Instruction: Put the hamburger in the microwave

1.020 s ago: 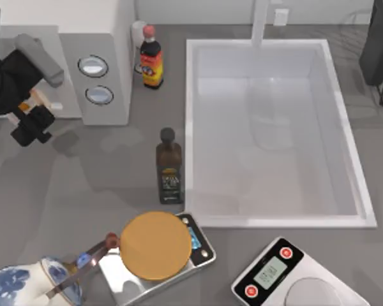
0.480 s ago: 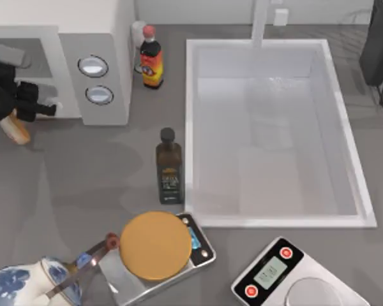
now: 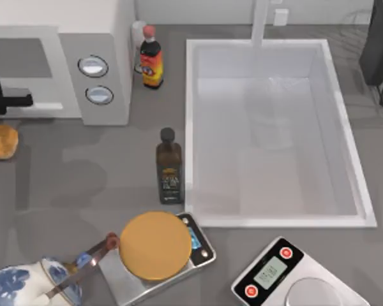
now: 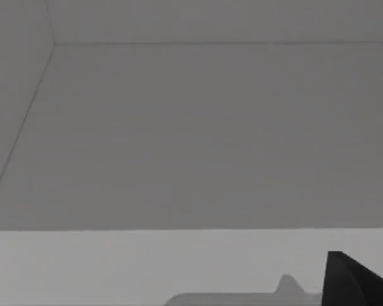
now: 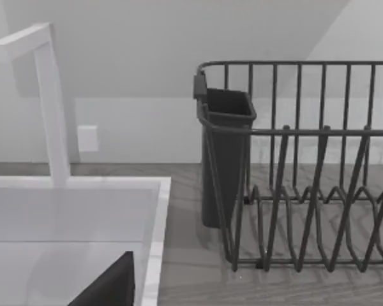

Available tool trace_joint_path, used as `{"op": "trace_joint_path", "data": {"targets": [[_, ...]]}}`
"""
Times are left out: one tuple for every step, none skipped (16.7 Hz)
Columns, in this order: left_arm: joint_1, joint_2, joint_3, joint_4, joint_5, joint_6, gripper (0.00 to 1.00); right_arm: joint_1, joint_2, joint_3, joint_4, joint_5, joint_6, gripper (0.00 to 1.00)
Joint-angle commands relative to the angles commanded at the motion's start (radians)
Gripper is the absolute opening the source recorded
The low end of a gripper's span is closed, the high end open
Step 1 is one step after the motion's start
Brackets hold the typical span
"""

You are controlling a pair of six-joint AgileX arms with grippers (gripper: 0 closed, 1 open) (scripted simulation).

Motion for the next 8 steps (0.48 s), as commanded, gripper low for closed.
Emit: {"op": "trace_joint_path", "data": {"targets": [[0.000,0.000,0.000,0.000,0.000,0.000,0.00,0.000,0.000,0.000,0.000,0.000,0.000,1.00],[0.000,0.000,0.000,0.000,0.000,0.000,0.00,0.000,0.000,0.000,0.000,0.000,0.000,1.00],[0.000,0.000,0.000,0.000,0.000,0.000,0.00,0.000,0.000,0.000,0.000,0.000,0.000,1.00],[-0.006,-0.002,-0.002,-0.003,0.000,0.002,0.00,0.000,0.000,0.000,0.000,0.000,0.000,1.00],[-0.007,0.000,0.000,-0.005,0.000,0.002,0.00,0.000,0.000,0.000,0.000,0.000,0.000,1.00],[-0.010,0.011,0.011,-0.014,-0.001,0.001,0.00,0.000,0.000,0.000,0.000,0.000,0.000,1.00],[-0.014,0.029,0.033,-0.030,-0.004,-0.001,0.00,0.000,0.000,0.000,0.000,0.000,0.000,1.00],[-0.018,0.052,0.064,-0.049,-0.009,-0.003,0.00,0.000,0.000,0.000,0.000,0.000,0.000,1.00]]}}
